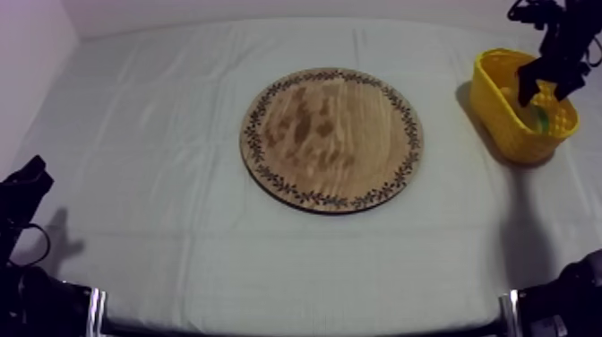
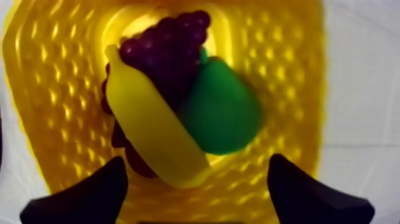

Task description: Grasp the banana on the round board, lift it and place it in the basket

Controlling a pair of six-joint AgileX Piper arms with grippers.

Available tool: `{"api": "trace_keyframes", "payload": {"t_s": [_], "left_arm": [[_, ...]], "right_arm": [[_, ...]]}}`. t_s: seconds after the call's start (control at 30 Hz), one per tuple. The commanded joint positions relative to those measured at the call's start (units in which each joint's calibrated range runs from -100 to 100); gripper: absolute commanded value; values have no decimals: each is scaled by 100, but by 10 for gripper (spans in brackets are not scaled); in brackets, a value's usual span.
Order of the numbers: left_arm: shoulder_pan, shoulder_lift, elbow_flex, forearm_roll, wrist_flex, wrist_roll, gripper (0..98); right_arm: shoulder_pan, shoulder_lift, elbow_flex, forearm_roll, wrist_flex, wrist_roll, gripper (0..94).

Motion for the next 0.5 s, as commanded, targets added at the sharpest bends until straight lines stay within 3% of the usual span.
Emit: {"api": "trace_keyframes", "payload": {"t_s": [0.0, 0.27, 0.47], "left_arm": [[-2, 2, -2, -1, -1, 1, 1], [-2, 2, -2, -1, -1, 1, 1], [-2, 2, -2, -1, -1, 1, 1]], "right_arm": [[6, -263, 67, -22, -62, -30, 664], [-25, -1367, 850, -142, -325, -103, 478], [-39, -2303, 1781, -248, -826, -64, 410]]}}
